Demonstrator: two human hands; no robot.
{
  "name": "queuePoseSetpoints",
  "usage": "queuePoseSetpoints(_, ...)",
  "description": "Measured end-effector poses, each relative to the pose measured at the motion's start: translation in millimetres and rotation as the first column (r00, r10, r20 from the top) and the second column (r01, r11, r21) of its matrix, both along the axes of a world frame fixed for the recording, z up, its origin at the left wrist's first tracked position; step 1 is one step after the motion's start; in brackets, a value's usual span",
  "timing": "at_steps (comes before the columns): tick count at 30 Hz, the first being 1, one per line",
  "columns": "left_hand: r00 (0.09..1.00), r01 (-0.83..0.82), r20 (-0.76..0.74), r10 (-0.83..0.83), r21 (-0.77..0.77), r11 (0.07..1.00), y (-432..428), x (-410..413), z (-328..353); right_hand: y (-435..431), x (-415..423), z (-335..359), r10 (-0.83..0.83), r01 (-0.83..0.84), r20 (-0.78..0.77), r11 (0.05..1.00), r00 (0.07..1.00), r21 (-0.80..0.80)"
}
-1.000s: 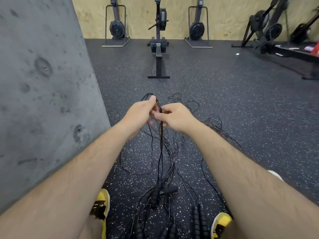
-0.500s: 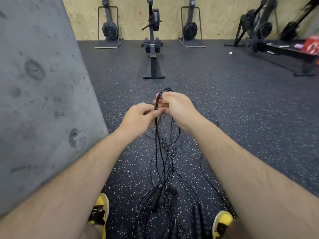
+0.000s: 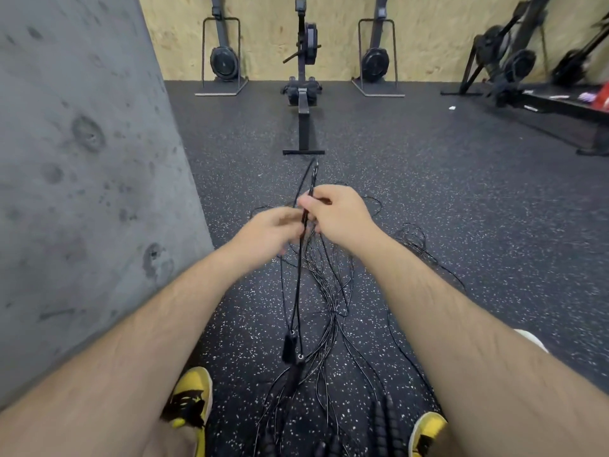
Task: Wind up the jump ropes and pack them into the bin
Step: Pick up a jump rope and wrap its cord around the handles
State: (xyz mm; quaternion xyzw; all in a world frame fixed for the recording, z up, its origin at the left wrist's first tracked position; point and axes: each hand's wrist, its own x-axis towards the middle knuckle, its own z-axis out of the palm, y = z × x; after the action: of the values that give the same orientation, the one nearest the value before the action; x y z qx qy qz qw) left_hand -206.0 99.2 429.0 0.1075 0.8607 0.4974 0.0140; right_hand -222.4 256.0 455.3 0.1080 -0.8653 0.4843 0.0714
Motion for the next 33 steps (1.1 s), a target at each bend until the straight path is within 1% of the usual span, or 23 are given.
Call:
queuePoseSetpoints(2,1.0,0.015,0.008,-0.014,-0.154,0.988,-4.5,-0.5,-12.8,-4.5,-1.5,4.5,0.004,-0.005,-0.009,0.995,1.0,-0.103)
queuePoseSetpoints(3,1.0,-0.014,-0.018,0.011,-0.183,0.983,-5.2,-0.9,-15.4,-6.1,-2.3,5.1,0.009,-0.011,-0.011,0.991,1.0,-0.133)
queuePoseSetpoints(5,0.989,-0.115,-0.108,0.1,-0.145,0.983,-4.5,-3.2,-13.1,-9.1,-4.1,4.9,0.012,-0.006,0.026,0.977,1.0,-0.213)
queuePoseSetpoints(7,0.961,-0.185,-0.227,0.157,-0.107,0.977,-4.8,-7.0,-6.0,-9.3,-5.8,4.7,0.049,-0.002,0.133,0.944,0.99,-0.33)
queuePoseSetpoints(8,0.947,-0.203,-0.273,0.17,-0.095,0.975,-4.8,-9.5,-2.0,-7.6,-5.7,3.8,0.085,-0.022,0.179,0.944,0.98,-0.329)
queuePoseSetpoints(9,0.938,-0.207,-0.297,0.179,-0.067,0.976,-4.6,-11.7,1.5,-5.0,-5.7,1.1,0.118,-0.067,0.204,0.968,0.972,-0.244)
queuePoseSetpoints(10,0.935,-0.204,-0.303,0.187,-0.025,0.979,-4.3,-12.7,5.2,-2.5,-3.7,-2.2,0.153,-0.136,0.22,0.987,0.963,-0.089)
queuePoseSetpoints(11,0.934,-0.197,-0.301,0.193,0.017,0.98,-3.7,-11.9,8.8,-1.0,-1.0,-6.4,0.188,-0.208,0.246,0.976,0.951,0.058)
queuePoseSetpoints(12,0.933,-0.188,-0.302,0.196,0.057,0.981,-2.7,-10.4,11.5,-0.4,3.0,-9.7,0.213,-0.258,0.27,0.955,0.939,0.144)
queuePoseSetpoints(13,0.932,-0.182,-0.303,0.2,0.085,0.98,-1.3,-9.1,13.7,-1.1,6.7,-11.2,0.222,-0.273,0.261,0.945,0.939,0.179)
queuePoseSetpoints(15,0.931,-0.184,-0.293,0.219,0.142,0.973,3.4,-6.6,16.7,-1.8,7.4,-12.3,0.195,-0.23,0.172,0.95,0.966,0.21)
queuePoseSetpoints(17,0.942,-0.183,-0.239,0.237,0.228,0.956,4.4,-6.0,17.8,-0.9,3.2,-11.3,0.121,-0.133,0.075,0.97,0.99,0.201)
queuePoseSetpoints(18,0.958,-0.175,-0.177,0.224,0.257,0.951,3.1,-6.3,16.5,0.2,0.8,-10.1,0.084,-0.089,0.036,0.98,0.996,0.177)
queuePoseSetpoints(19,0.976,-0.156,-0.111,0.187,0.241,0.958,0.7,-6.5,13.4,1.8,-2.2,-10.1,0.049,-0.049,0.006,0.988,0.999,0.148)
queuePoseSetpoints(21,0.998,-0.061,0.0,0.062,0.075,0.995,-5.1,-5.3,3.0,4.5,-6.4,-8.4,0.004,-0.002,-0.019,0.996,1.0,0.092)
queuePoseSetpoints(23,0.997,0.043,0.064,-0.036,-0.105,0.994,-7.0,-3.2,-10.3,5.9,-6.5,-2.9,0.006,-0.005,-0.023,1.0,1.0,0.03)
queuePoseSetpoints(24,0.997,0.055,0.063,-0.046,-0.153,0.987,-5.8,-1.9,-14.0,6.6,-4.7,0.3,0.017,-0.017,-0.015,1.0,1.0,-0.004)
queuePoseSetpoints(26,0.999,0.028,0.024,-0.024,-0.17,0.985,-1.1,-1.4,-15.1,5.1,-1.4,4.8,0.026,-0.027,-0.014,0.997,1.0,-0.067)
queuePoseSetpoints(28,0.999,-0.014,-0.05,0.007,-0.146,0.989,2.5,-3.1,-12.4,4.4,-0.6,5.6,0.016,-0.015,0.004,0.987,1.0,-0.158)
queuePoseSetpoints(30,0.992,-0.046,-0.125,0.035,-0.083,0.996,5.9,-4.0,-6.7,6.4,-1.9,7.3,0.024,0.008,0.107,0.957,0.994,-0.289)
queuePoseSetpoints(31,0.985,-0.071,-0.16,0.063,-0.042,0.997,7.8,-3.8,-3.1,9.6,-2.0,6.6,0.055,-0.002,0.173,0.957,0.983,-0.292)
queuePoseSetpoints(32,0.978,-0.097,-0.187,0.096,0.003,0.995,9.3,-3.7,0.9,13.1,-0.4,6.1,0.098,-0.05,0.231,0.977,0.968,-0.208)
queuePoseSetpoints(33,0.972,-0.114,-0.199,0.121,0.05,0.992,10.9,-3.0,5.8,16.7,1.5,2.8,0.146,-0.132,0.275,0.989,0.95,-0.07)
